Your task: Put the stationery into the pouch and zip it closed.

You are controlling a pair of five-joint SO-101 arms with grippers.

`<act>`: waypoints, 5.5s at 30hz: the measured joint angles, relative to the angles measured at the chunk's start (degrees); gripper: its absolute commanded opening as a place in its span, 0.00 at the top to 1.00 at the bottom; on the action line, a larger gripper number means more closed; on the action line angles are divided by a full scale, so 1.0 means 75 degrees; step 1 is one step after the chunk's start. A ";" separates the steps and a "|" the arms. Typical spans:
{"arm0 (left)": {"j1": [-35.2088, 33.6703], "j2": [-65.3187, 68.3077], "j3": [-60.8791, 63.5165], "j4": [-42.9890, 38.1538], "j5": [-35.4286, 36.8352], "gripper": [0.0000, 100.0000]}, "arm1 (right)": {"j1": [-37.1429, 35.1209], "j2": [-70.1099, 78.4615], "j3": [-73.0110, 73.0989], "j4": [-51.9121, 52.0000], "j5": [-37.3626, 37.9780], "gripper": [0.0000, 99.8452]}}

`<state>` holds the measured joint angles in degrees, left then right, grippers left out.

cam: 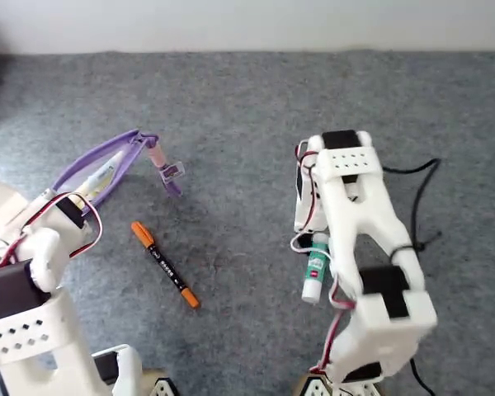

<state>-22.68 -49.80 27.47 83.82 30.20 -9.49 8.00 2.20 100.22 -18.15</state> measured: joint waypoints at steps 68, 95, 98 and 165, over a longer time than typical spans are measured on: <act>0.0012 -0.0012 0.0211 -0.0223 0.0000 0.99 | -0.5638 -0.4958 0.2321 -0.8275 0.1371 0.94; -0.2368 0.0035 0.0246 -0.0434 0.0211 0.99 | -0.5779 0.1512 -0.1336 -0.4056 0.0914 0.78; -0.2356 0.0035 0.0246 -0.0434 0.0211 0.99 | -0.5802 0.2508 -0.2239 -0.3821 0.0914 0.78; -0.1758 0.0023 0.0246 -0.0492 0.0234 0.99 | -0.4571 0.1395 -0.1137 0.0012 0.0914 0.99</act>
<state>-35.87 -49.63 29.32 80.13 31.96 -43.78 18.46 -6.33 100.31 -11.30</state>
